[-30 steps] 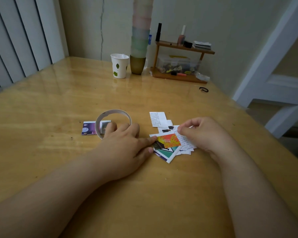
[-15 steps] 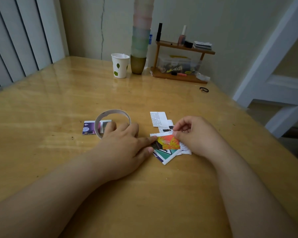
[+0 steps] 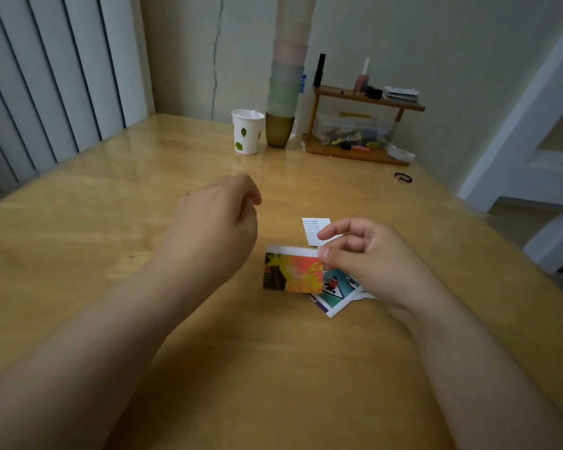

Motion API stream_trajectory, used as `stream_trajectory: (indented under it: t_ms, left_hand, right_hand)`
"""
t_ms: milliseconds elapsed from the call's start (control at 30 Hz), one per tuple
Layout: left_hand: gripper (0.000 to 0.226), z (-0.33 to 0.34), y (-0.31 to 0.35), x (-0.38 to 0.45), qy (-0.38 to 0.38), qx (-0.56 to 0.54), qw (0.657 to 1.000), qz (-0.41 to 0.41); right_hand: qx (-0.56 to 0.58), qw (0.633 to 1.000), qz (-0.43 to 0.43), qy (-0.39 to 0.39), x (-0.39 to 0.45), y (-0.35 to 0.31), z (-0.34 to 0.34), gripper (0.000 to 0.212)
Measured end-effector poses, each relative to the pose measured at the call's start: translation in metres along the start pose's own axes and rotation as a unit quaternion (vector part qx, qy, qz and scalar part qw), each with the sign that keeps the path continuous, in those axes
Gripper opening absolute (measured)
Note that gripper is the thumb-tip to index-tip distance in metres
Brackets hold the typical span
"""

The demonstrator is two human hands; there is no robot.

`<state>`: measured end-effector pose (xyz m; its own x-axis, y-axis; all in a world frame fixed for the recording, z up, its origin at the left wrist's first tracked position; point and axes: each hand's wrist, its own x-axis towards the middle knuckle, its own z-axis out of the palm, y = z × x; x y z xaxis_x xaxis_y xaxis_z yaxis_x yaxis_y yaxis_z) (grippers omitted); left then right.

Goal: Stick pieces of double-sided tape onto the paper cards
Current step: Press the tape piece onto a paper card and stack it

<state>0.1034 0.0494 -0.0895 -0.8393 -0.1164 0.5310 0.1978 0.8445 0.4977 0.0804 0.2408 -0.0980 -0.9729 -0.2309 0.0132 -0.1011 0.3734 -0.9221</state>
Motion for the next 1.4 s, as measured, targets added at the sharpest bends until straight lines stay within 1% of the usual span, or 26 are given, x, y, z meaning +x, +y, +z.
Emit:
stream_trajectory:
  t_ms: [67, 167, 300, 400, 500, 600, 633, 700, 767, 800, 833, 933, 1033, 1133, 1233, 1300, 1333, 1400]
  left_hand:
    - [0.022, -0.005, 0.003, 0.0, 0.01, -0.055, 0.998, -0.017]
    - [0.021, -0.009, 0.007, -0.002, 0.003, -0.111, 0.993, -0.026]
    - [0.02, -0.01, 0.012, -0.004, -0.033, -0.138, 0.99, -0.021]
    - [0.021, -0.012, 0.011, -0.003, -0.093, -0.104, 0.99, -0.033]
    - [0.017, -0.013, 0.009, 0.003, -0.186, -0.014, 0.982, -0.033]
    - [0.012, -0.018, 0.003, 0.008, -0.284, 0.08, 0.955, -0.011]
    - [0.013, -0.021, -0.001, 0.008, -0.31, 0.106, 0.945, 0.0]
    - [0.024, -0.024, -0.011, 0.002, -0.346, 0.143, 0.927, 0.01]
    - [0.034, -0.022, -0.02, -0.006, -0.346, 0.173, 0.921, 0.033]
    - [0.036, -0.019, -0.024, -0.009, -0.341, 0.187, 0.92, 0.053]
    - [0.037, -0.016, -0.027, -0.012, -0.337, 0.188, 0.92, 0.063]
    - [0.031, -0.012, -0.035, -0.016, -0.329, 0.147, 0.931, 0.051]
    - [0.023, -0.01, -0.042, -0.02, -0.299, 0.123, 0.944, 0.068]
    - [0.022, -0.01, -0.042, -0.023, -0.287, 0.11, 0.948, 0.076]
    - [0.017, -0.011, -0.043, -0.025, -0.273, 0.105, 0.953, 0.084]
    - [0.013, -0.011, -0.042, -0.027, -0.27, 0.092, 0.955, 0.086]
    - [0.012, -0.01, -0.042, -0.027, -0.27, 0.089, 0.955, 0.089]
    - [0.01, -0.008, -0.041, -0.027, -0.27, 0.091, 0.954, 0.093]
  right_hand:
    - [-0.004, 1.0, 0.008, -0.02, -0.002, 0.001, 0.011, 0.015]
    - [-0.05, 0.998, -0.007, -0.022, -0.003, 0.002, 0.022, 0.015]
    - [-0.116, 0.992, -0.037, -0.014, -0.002, 0.005, 0.025, 0.015]
    - [-0.146, 0.988, -0.047, 0.004, 0.0, 0.008, 0.019, 0.018]
    - [-0.208, 0.975, -0.047, 0.055, 0.005, 0.01, 0.004, 0.016]
    - [-0.28, 0.957, 0.008, 0.08, 0.004, 0.008, -0.014, 0.003]
    - [-0.302, 0.95, 0.036, 0.073, 0.003, 0.007, -0.018, 0.011]
    - [-0.343, 0.934, 0.087, 0.04, 0.001, 0.005, -0.022, 0.03]
    - [-0.373, 0.921, 0.113, 0.002, -0.002, 0.002, -0.019, 0.043]
    - [-0.379, 0.918, 0.115, -0.014, -0.004, 0.0, -0.017, 0.046]
    - [-0.38, 0.917, 0.115, -0.027, -0.005, -0.001, -0.016, 0.046]
    - [-0.37, 0.921, 0.114, -0.042, -0.005, 0.0, -0.013, 0.041]
    - [-0.342, 0.934, 0.092, -0.033, -0.003, 0.003, -0.011, 0.036]
    - [-0.31, 0.948, 0.067, -0.019, -0.001, 0.004, -0.011, 0.032]
    - [-0.204, 0.977, 0.066, 0.003, 0.0, 0.001, -0.016, 0.022]
    - [-0.143, 0.988, 0.061, 0.013, -0.001, -0.005, -0.018, 0.013]
    - [-0.111, 0.992, 0.059, 0.01, -0.003, -0.007, -0.016, 0.011]
    - [-0.063, 0.996, 0.062, -0.008, -0.007, -0.012, -0.008, 0.013]
